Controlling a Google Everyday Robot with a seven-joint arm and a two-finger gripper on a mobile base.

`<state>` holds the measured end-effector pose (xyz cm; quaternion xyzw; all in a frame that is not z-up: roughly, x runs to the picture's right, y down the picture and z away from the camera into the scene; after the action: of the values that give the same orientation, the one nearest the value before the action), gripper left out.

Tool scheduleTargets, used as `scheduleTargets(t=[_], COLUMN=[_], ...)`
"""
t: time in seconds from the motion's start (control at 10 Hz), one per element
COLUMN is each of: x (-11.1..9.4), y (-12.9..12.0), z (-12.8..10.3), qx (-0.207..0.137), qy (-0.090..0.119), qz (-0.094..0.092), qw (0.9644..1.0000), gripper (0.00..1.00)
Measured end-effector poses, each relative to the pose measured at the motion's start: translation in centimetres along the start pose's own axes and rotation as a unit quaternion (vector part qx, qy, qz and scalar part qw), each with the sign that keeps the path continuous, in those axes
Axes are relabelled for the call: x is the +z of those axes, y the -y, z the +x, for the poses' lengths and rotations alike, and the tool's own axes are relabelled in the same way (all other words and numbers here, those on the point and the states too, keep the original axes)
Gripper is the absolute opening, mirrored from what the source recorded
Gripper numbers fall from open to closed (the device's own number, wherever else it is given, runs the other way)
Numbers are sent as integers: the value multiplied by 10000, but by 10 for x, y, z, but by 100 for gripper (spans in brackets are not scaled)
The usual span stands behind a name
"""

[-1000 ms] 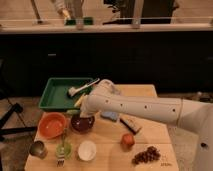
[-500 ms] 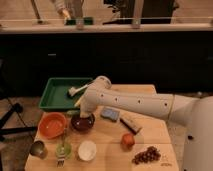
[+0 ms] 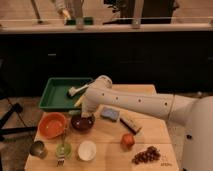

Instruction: Place pepper in purple bowl

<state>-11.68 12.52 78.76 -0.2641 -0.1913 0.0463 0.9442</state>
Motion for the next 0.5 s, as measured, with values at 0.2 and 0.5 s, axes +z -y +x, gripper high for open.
scheduleTargets(t=[0.2,0.5], x=[0,0], y=[0,0], z=[0,1], qx=[2,7], qy=[-1,0], qz=[1,-4], qw=[10000,10000], gripper=[3,3])
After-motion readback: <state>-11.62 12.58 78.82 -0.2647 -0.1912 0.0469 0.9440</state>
